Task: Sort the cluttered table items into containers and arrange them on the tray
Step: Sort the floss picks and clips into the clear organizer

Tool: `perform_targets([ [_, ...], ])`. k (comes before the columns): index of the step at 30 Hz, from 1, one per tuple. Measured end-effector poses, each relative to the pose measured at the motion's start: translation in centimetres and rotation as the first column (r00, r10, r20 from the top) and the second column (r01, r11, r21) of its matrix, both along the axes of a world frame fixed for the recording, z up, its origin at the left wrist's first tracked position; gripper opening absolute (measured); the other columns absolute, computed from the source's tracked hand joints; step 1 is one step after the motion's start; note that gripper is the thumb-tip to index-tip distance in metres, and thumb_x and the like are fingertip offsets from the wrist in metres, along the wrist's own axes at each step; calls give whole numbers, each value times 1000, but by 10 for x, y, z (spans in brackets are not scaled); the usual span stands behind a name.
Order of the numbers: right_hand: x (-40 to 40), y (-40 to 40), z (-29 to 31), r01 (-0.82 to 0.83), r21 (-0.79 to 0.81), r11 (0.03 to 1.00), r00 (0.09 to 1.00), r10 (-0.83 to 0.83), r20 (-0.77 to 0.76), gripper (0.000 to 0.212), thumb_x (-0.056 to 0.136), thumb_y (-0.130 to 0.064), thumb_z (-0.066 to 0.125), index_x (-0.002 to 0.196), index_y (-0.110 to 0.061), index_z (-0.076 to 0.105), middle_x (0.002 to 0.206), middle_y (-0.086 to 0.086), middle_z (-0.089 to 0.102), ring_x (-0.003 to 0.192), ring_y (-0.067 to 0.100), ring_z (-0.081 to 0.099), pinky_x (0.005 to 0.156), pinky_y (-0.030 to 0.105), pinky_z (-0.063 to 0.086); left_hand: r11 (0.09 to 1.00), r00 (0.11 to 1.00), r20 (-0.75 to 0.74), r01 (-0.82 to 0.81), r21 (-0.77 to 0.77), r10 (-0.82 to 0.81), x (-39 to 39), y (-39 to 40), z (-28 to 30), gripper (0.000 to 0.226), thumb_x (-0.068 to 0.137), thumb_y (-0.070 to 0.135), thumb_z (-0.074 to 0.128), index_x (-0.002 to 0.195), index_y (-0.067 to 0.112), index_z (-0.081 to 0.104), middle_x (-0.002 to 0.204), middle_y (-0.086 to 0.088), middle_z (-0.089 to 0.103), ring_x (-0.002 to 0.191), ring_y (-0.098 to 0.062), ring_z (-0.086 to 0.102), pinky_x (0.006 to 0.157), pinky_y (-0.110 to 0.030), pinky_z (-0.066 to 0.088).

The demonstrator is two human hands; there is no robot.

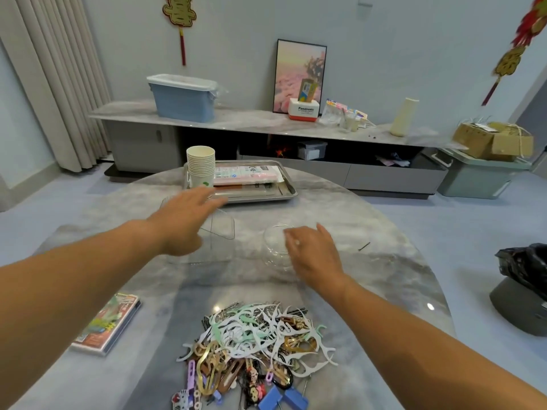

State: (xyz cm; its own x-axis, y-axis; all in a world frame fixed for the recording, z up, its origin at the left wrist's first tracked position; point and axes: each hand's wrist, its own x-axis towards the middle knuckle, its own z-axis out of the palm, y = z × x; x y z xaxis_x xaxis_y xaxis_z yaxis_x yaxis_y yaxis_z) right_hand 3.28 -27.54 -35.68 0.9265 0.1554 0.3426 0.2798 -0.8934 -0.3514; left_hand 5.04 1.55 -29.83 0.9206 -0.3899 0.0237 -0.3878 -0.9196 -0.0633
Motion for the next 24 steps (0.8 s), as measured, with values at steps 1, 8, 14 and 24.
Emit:
perform_targets([
  [1,4,-10,0,73,75,995,997,-75,20,34,104,-24,42,124,-18,69,124,7,70,116,25,60,119,41,26,990,992,21,126,-68,-125,-6,-7,-5,92,84,13,59,161,31,12,169,1,7,155,-17,3,126,-34,8],
  [8,29,-98,-15,395,-269,879,801,-472,-368,51,100,-22,36,147,-3,36,159,14,27,147,32,26,121,51,20,911,943,-88,282,-301,-321,-47,-54,-58,56,102,60,17,156,50,5,166,18,12,144,3,15,115,-28,24],
  [14,43,-126,-28,243,-351,904,777,-398,-487,36,102,-26,28,127,-7,47,133,11,44,131,32,43,113,51,27,943,927,-298,135,-303,-228,-57,-38,-93,66,96,75,12,155,52,-7,166,25,-6,153,0,0,125,-32,9],
  [24,-18,-58,-35,-176,-199,964,874,60,-482,50,110,-29,29,153,-3,37,163,14,31,150,26,27,120,26,15,901,912,-355,32,-433,-203,-79,-48,-101,57,107,55,19,161,41,8,167,19,9,143,12,2,116,-16,-1],
])
